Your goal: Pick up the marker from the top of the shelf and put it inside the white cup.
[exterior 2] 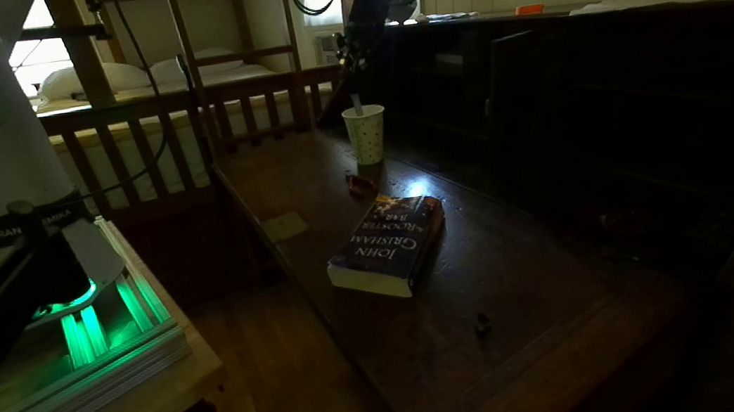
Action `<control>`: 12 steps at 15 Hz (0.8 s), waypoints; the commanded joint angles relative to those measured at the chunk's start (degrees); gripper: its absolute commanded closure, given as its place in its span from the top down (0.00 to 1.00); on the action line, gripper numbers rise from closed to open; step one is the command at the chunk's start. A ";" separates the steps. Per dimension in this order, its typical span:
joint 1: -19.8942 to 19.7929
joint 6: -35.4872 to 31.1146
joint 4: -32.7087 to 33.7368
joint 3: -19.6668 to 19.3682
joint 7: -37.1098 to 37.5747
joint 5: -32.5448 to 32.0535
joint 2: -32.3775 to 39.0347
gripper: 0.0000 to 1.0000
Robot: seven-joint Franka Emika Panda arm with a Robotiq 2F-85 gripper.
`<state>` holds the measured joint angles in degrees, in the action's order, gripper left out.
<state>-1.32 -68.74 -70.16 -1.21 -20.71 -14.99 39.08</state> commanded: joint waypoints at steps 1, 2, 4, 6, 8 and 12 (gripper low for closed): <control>-0.89 -6.54 -6.18 0.97 -0.46 -1.42 -2.18 0.05; -0.86 -8.03 -6.87 0.87 -0.27 -1.52 -2.15 0.05; -0.91 -11.08 -8.38 0.79 -0.07 -1.39 -2.40 0.05; -0.96 -13.37 -9.60 0.75 -0.18 -1.24 -2.77 0.05; -1.22 -14.09 -10.76 0.96 -1.42 -0.89 -3.28 0.47; -1.01 -11.87 -11.72 0.87 -2.03 -0.89 -6.40 0.68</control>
<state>-1.79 -81.16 -78.36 -1.21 -21.70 -15.03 37.59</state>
